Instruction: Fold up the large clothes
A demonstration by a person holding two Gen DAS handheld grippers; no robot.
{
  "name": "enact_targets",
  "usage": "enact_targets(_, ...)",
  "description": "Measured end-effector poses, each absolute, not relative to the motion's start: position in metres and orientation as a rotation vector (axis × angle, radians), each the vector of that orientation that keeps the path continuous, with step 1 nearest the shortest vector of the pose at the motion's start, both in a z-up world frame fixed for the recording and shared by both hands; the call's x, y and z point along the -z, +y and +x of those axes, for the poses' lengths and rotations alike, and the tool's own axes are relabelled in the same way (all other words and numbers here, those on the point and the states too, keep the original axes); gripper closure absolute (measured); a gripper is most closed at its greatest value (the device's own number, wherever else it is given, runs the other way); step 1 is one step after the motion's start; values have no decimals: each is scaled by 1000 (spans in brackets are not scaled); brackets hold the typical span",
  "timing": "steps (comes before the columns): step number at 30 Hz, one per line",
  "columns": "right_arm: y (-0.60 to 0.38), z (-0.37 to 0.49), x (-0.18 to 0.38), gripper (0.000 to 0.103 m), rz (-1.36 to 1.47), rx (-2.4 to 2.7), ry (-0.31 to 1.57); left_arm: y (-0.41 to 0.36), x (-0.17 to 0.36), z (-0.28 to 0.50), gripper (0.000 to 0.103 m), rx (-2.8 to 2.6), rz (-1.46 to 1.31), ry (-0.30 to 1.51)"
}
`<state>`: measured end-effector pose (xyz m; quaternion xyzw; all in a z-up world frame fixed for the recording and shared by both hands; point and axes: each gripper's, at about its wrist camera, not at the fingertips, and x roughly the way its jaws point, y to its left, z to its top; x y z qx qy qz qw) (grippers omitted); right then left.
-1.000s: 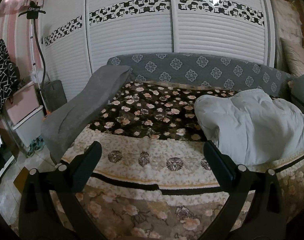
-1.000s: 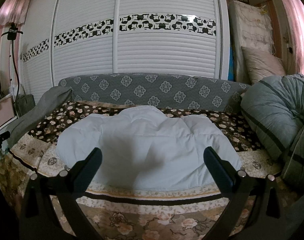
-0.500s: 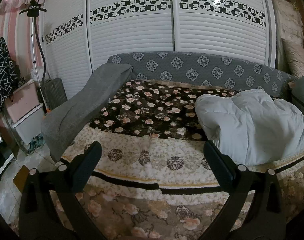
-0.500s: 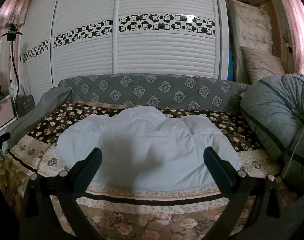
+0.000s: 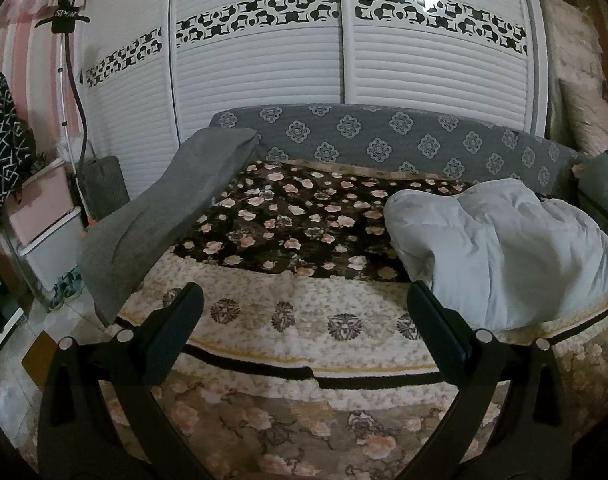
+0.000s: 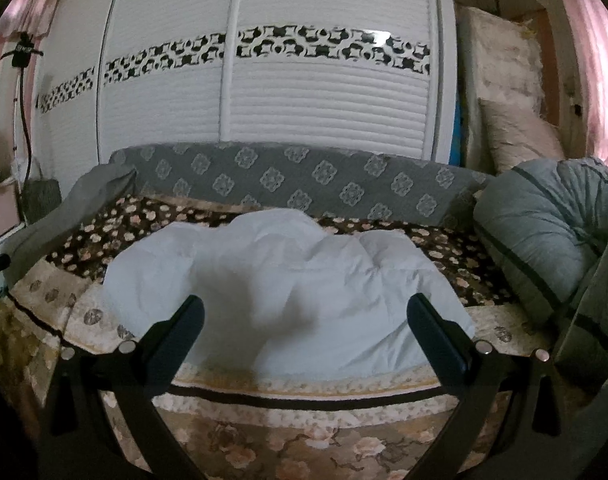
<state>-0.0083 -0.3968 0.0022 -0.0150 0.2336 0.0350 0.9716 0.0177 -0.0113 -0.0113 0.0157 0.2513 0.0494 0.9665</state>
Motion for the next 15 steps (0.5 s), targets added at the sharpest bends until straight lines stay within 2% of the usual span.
enact_targets(15,-404,-7,-3,2,-14,-62,475,-13,11,17,3,-102,33,508)
